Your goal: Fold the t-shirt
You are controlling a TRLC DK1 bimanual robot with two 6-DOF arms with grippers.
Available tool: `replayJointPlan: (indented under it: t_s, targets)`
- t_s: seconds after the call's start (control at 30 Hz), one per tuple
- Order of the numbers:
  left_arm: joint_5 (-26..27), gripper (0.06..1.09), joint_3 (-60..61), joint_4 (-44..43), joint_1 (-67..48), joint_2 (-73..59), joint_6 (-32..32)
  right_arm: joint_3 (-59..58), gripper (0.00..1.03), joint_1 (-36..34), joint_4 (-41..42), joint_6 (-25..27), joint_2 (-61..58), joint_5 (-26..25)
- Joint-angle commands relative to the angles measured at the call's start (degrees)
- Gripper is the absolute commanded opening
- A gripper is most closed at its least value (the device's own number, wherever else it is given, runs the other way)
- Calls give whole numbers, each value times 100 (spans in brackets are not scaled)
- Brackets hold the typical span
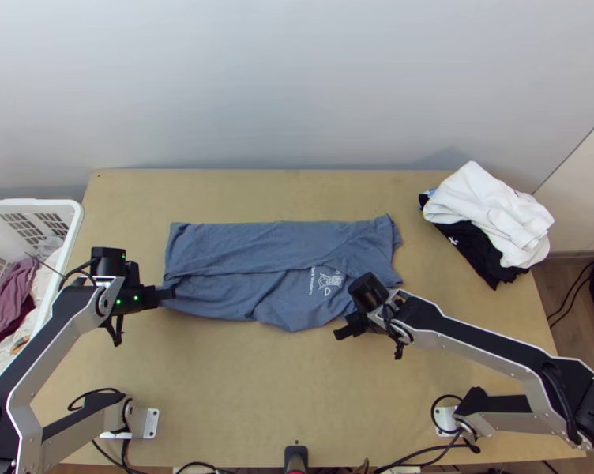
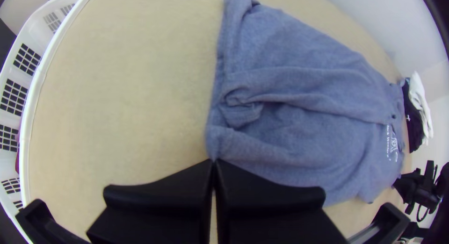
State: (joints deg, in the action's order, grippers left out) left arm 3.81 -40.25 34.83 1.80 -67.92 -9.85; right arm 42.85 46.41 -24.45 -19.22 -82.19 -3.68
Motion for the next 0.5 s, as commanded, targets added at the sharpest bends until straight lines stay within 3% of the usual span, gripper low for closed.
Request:
replayJointPlan:
  t_s: [0.0, 0.17, 0.47]
  targets:
    - [5, 10, -115, 33, 83, -63, 44, 452, 3, -308, 19, 50, 116, -54]
    - [5, 10, -123, 33, 83, -230, 53, 1727, 3, -915, -262, 226, -209, 61]
    - [5, 10, -194, 6, 66, -441, 53, 3827, 3, -1750, -210, 217, -2380, 430]
